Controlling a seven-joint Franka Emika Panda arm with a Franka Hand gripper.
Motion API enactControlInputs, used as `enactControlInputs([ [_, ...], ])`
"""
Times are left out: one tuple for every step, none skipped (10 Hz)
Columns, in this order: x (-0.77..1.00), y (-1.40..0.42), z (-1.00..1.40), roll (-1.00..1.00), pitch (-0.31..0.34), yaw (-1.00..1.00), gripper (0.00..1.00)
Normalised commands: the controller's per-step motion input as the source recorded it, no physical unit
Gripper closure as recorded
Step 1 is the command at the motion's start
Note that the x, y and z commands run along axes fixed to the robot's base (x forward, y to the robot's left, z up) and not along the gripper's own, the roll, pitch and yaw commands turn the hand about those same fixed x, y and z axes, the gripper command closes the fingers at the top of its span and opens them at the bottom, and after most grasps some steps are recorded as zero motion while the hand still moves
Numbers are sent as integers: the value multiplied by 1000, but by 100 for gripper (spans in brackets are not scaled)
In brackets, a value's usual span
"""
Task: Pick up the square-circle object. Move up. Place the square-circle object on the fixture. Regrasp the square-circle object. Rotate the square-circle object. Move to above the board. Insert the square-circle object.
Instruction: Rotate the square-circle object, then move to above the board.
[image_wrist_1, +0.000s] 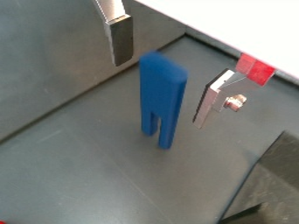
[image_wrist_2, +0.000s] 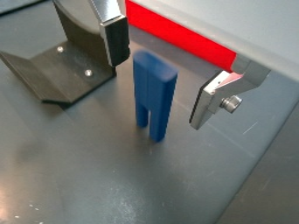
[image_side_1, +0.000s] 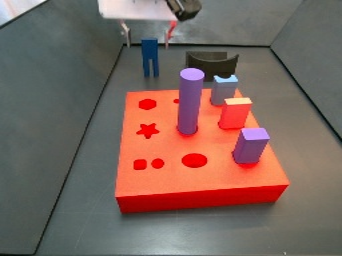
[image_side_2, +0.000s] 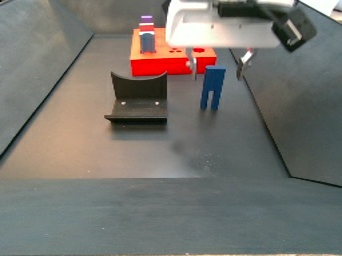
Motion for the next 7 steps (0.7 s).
enactControlInputs([
  [38,-1,-387,-114,-40,24,0],
  [43,-1,-216,-123,-38,23,0],
  [0,0,0,-128,-37,23,100],
  [-125,30,1000,-186,-74,88,100],
  [-126,30,1000,-186,-72,88,100],
  [-124,28,1000,-174,-49,66,100],
  [-118,27,1000,-166,-28,55,100],
])
